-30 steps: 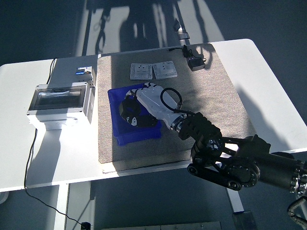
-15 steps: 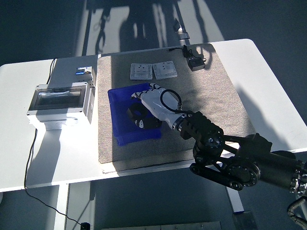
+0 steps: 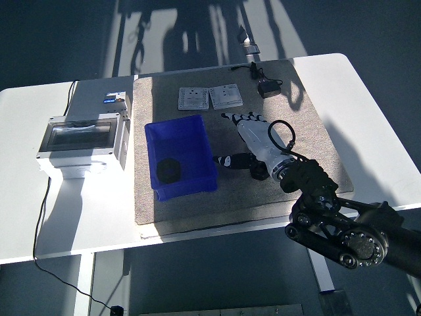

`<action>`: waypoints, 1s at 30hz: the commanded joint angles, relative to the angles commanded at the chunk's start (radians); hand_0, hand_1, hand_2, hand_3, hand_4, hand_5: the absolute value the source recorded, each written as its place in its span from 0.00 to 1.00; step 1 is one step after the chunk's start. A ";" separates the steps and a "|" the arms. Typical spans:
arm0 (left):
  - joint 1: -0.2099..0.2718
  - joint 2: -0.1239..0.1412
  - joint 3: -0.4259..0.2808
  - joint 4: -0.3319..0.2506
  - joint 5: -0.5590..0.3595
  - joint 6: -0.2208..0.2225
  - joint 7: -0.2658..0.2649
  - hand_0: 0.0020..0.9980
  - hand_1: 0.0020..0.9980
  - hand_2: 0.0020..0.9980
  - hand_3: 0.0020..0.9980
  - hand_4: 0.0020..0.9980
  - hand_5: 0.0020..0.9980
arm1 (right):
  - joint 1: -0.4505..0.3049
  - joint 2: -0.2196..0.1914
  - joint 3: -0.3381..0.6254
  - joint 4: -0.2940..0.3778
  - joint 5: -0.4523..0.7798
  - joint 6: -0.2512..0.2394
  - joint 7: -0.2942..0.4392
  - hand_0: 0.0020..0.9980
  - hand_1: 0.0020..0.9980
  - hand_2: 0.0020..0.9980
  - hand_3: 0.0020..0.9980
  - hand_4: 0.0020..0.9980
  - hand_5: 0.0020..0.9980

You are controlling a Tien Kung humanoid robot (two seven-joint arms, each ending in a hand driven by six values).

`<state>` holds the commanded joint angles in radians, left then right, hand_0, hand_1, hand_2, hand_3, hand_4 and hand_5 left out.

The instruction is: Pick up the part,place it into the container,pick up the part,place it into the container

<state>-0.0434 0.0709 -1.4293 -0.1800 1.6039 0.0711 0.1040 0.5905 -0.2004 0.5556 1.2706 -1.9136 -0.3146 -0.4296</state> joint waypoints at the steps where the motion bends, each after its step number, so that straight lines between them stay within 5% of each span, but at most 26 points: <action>1: 0.001 0.000 -0.004 0.000 -0.002 0.003 -0.001 0.67 0.67 0.63 0.41 0.75 0.84 | -0.019 -0.018 0.021 0.019 -0.006 0.020 -0.024 1.00 0.89 0.89 0.88 0.88 0.43; 2: 0.001 -0.001 -0.007 0.000 0.002 0.004 -0.003 0.67 0.67 0.63 0.41 0.75 0.85 | -0.038 -0.036 0.044 0.040 -0.010 0.042 -0.049 0.95 0.79 0.82 0.87 0.87 0.41; 6: -0.009 -0.006 -0.002 0.000 0.038 -0.012 0.005 0.67 0.67 0.63 0.41 0.75 0.85 | -0.072 -0.049 0.078 0.066 -0.015 0.107 -0.129 0.95 0.79 0.82 0.87 0.87 0.41; 7: -0.010 -0.007 0.003 0.000 0.040 -0.019 0.010 0.67 0.67 0.63 0.41 0.75 0.85 | -0.075 -0.048 0.076 0.067 -0.013 0.113 -0.141 0.95 0.79 0.82 0.87 0.87 0.41; 8: -0.011 -0.008 0.008 0.000 0.038 -0.025 0.013 0.67 0.67 0.63 0.41 0.75 0.85 | -0.076 -0.047 0.073 0.066 -0.010 0.117 -0.148 0.87 0.64 0.75 0.84 0.86 0.40; 13: -0.014 -0.009 0.019 0.000 0.034 -0.035 0.019 0.67 0.67 0.63 0.41 0.75 0.85 | -0.065 -0.051 0.038 0.055 0.004 0.125 -0.159 0.87 0.64 0.75 0.84 0.86 0.40; 14: -0.014 -0.009 0.020 0.000 0.033 -0.035 0.019 0.67 0.67 0.64 0.43 0.76 0.88 | -0.063 -0.050 0.030 0.052 0.007 0.125 -0.160 0.82 0.53 0.68 0.78 0.86 0.41; 25: -0.018 -0.007 0.017 0.000 0.030 -0.027 0.011 0.67 0.67 0.64 0.43 0.76 0.88 | -0.027 -0.037 -0.039 0.008 0.011 0.156 -0.154 0.81 0.48 0.66 0.76 0.86 0.42; 26: -0.018 -0.007 0.016 0.000 0.030 -0.027 0.010 0.67 0.67 0.64 0.42 0.76 0.88 | -0.025 -0.035 -0.041 0.006 0.005 0.163 -0.153 0.81 0.46 0.46 0.73 0.82 0.38; 30: -0.020 -0.007 0.017 0.000 0.028 -0.025 0.010 0.67 0.67 0.64 0.42 0.76 0.88 | -0.019 -0.029 -0.050 -0.006 -0.026 0.179 -0.146 0.81 0.46 0.46 0.73 0.82 0.38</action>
<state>-0.0636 0.0635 -1.4125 -0.1800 1.6320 0.0458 0.1137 0.5717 -0.2293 0.5060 1.2649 -1.9396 -0.1352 -0.5752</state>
